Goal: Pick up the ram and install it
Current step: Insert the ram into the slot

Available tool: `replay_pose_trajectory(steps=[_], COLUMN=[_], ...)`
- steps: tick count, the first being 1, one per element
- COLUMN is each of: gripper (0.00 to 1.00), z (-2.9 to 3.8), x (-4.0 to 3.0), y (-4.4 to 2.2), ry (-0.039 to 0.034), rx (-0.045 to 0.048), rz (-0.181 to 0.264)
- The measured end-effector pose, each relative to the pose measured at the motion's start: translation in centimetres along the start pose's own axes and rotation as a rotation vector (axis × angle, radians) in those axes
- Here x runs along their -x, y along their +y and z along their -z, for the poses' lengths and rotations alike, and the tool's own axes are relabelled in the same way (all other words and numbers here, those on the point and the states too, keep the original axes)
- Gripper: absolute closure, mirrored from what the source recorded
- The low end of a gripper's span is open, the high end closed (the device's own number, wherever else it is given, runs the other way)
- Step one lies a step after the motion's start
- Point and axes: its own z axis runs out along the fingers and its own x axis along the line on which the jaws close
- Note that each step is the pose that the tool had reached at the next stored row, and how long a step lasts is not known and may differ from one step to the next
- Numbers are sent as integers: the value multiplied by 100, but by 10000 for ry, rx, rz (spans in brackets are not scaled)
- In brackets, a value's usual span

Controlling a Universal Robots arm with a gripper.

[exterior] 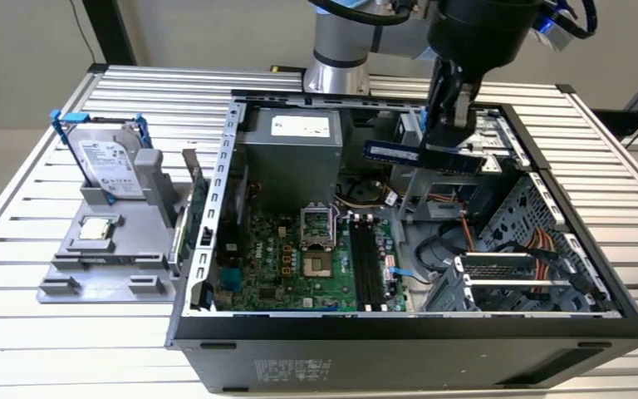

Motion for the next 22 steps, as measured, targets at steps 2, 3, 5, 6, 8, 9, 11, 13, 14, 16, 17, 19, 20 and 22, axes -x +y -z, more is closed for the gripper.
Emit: replay_pose_trajectory(steps=[2, 3, 5, 6, 8, 9, 11, 13, 14, 16, 17, 19, 20, 22], gripper=[100, 100, 100, 100, 100, 100, 100, 100, 100, 100, 100, 100, 100, 100], z=[0, 0, 0, 0, 0, 0, 0, 1, 1, 1, 0, 0, 0, 0], x=[0, 0, 0, 0, 0, 0, 0, -1, 0, 0, 0, 0, 0, 0], y=[0, 0, 0, 0, 0, 0, 0, 0, 0, 0, 0, 0, 0, 0], ry=[1, 1, 2, 2, 3, 4, 4, 6, 6, 6, 5, 6, 6, 7], rx=[4, 7, 11, 12, 16, 18, 22, 25, 26, 30, 32, 35, 37, 40], rz=[-147, -219, -346, -412, -535, -597, -716, -839, -898, -1007, -1066, -1178, -1234, -1340])
